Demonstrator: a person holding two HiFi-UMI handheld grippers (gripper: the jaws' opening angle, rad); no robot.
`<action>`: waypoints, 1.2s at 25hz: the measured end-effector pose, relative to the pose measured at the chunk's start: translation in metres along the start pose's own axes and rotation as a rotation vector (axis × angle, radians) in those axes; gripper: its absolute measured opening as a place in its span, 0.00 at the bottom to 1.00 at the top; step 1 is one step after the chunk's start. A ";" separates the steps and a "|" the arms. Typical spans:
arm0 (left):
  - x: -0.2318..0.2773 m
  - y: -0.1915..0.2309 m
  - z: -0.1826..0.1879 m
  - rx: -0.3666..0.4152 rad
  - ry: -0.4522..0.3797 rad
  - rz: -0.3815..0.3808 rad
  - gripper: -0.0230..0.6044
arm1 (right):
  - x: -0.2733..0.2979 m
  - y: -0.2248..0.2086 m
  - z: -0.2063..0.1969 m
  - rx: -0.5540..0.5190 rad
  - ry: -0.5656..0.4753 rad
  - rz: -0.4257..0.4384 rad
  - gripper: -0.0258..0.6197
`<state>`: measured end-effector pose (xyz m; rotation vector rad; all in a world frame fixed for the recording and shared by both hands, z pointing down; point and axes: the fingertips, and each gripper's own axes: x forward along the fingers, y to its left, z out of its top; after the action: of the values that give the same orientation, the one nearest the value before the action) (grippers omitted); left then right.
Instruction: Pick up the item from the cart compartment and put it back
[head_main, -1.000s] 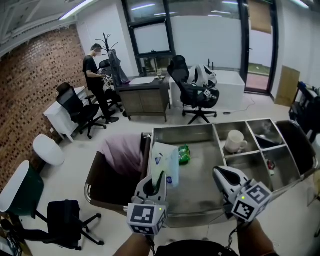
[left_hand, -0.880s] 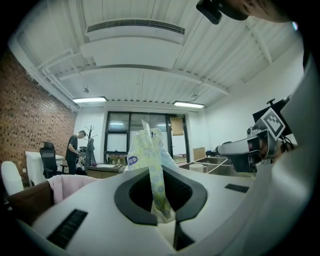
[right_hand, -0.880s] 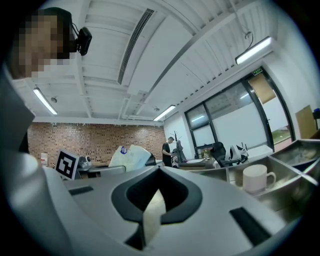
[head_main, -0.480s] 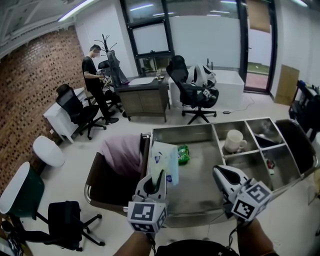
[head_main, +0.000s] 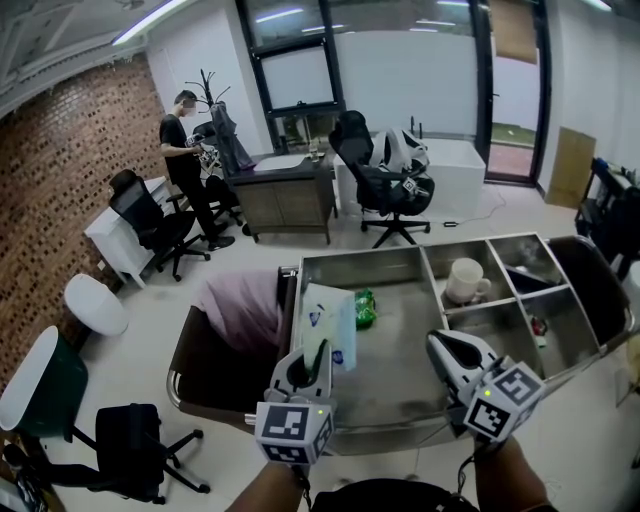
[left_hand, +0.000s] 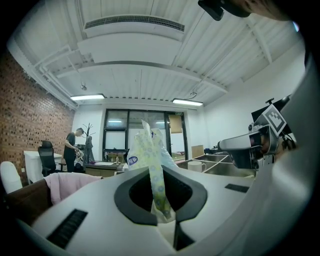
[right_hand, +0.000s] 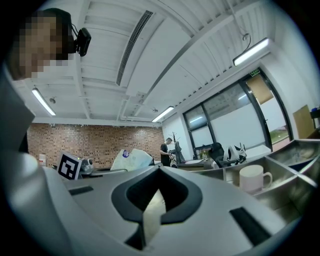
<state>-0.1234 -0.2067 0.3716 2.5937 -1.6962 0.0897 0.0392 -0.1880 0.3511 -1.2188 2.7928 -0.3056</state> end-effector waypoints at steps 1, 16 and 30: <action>0.000 0.000 -0.001 0.001 0.001 -0.001 0.04 | 0.000 0.000 -0.001 0.000 0.000 0.000 0.07; 0.073 -0.020 0.012 0.145 0.048 -0.061 0.05 | -0.007 -0.011 0.002 -0.015 0.001 -0.024 0.07; 0.172 -0.040 -0.033 0.238 0.264 -0.140 0.05 | -0.026 -0.026 0.007 -0.008 -0.021 -0.073 0.07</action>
<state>-0.0191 -0.3455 0.4160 2.7028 -1.4900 0.6346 0.0760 -0.1872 0.3495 -1.3203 2.7392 -0.2849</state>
